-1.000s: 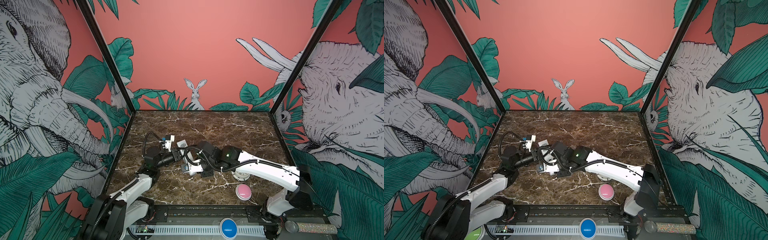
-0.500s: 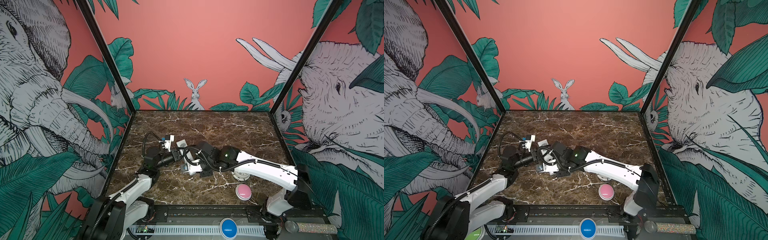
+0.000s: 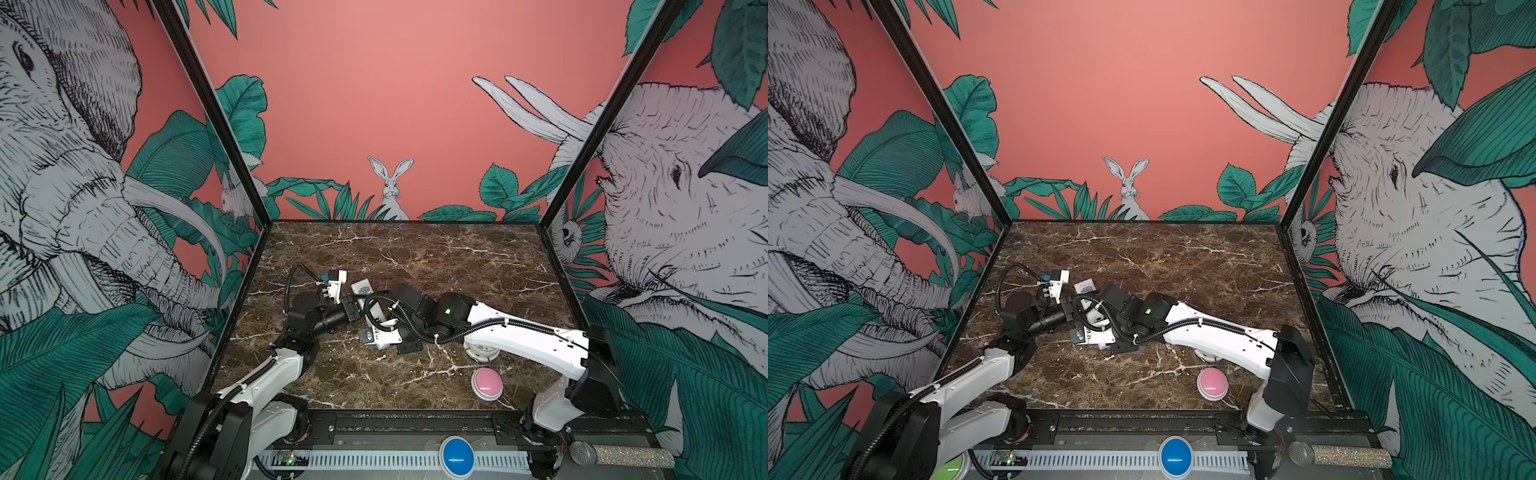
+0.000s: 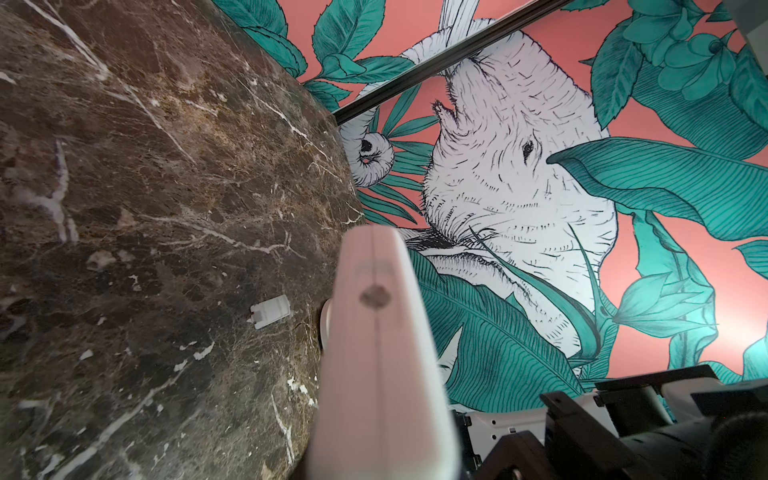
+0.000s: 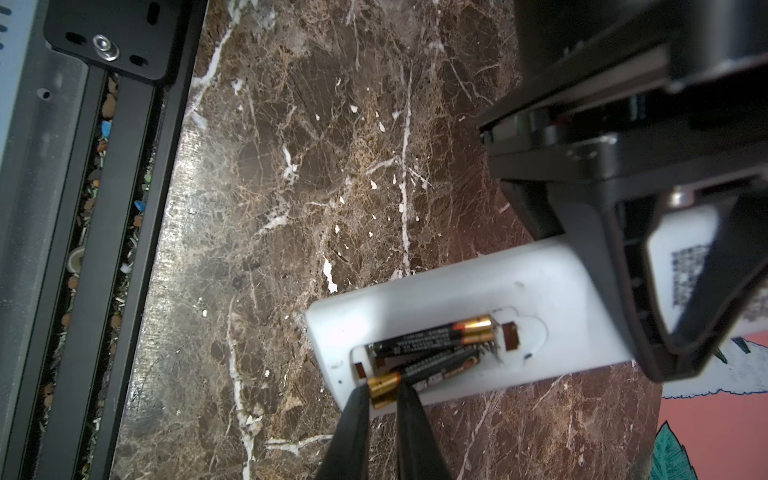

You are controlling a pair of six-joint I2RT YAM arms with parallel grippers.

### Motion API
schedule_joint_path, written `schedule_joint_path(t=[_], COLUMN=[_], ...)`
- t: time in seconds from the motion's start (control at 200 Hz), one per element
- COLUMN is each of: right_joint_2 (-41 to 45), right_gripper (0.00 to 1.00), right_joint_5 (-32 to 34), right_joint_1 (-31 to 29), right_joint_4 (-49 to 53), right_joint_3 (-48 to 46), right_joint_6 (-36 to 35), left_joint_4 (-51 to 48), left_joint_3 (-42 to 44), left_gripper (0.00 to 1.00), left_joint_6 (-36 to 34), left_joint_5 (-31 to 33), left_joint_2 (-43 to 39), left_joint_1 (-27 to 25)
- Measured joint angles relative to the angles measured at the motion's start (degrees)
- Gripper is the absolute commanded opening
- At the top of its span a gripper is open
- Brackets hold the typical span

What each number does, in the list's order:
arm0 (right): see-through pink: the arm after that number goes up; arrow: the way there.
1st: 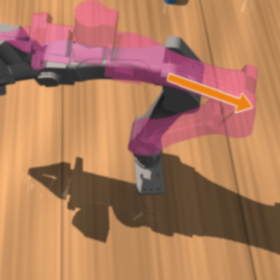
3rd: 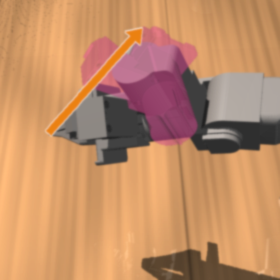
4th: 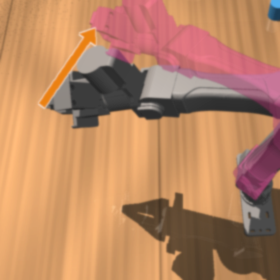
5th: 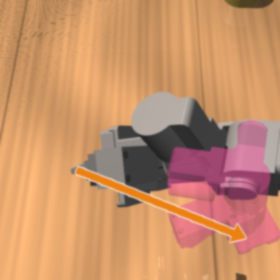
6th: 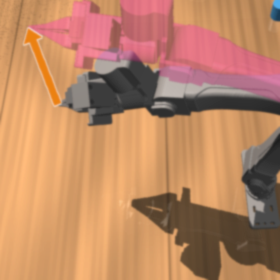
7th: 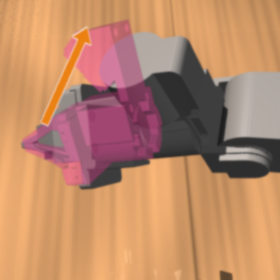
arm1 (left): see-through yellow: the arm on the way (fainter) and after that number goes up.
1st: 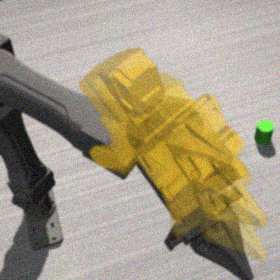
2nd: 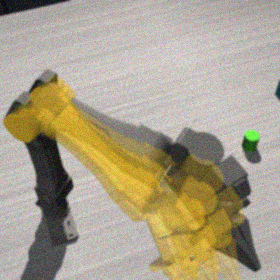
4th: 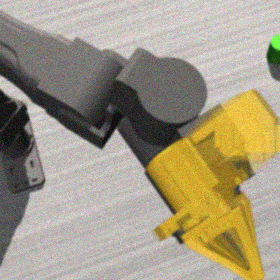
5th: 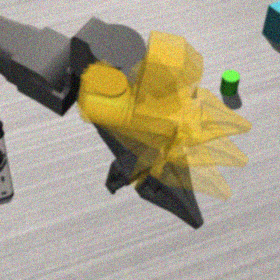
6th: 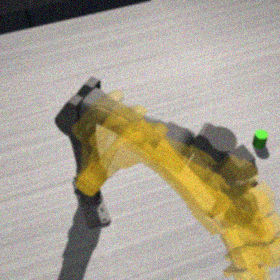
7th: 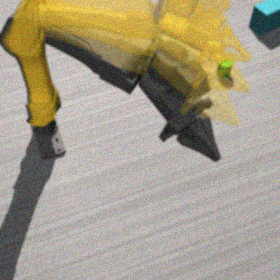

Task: Load the batteries into the remote control

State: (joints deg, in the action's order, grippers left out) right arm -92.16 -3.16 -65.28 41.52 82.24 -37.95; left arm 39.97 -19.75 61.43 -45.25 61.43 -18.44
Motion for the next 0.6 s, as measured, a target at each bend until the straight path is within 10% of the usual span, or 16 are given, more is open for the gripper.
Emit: schedule_joint_path(t=[0.6], right_joint_2=[0.0], right_gripper=[0.12], right_joint_5=[1.9], right_joint_1=[0.0], right_joint_4=[-0.6], right_joint_3=[0.0], right_joint_6=[0.0], left_joint_4=[0.2], left_joint_3=[0.0], left_gripper=[0.00], left_joint_6=[0.0], left_joint_5=[0.6], left_joint_2=[0.0], left_joint_1=[0.2])
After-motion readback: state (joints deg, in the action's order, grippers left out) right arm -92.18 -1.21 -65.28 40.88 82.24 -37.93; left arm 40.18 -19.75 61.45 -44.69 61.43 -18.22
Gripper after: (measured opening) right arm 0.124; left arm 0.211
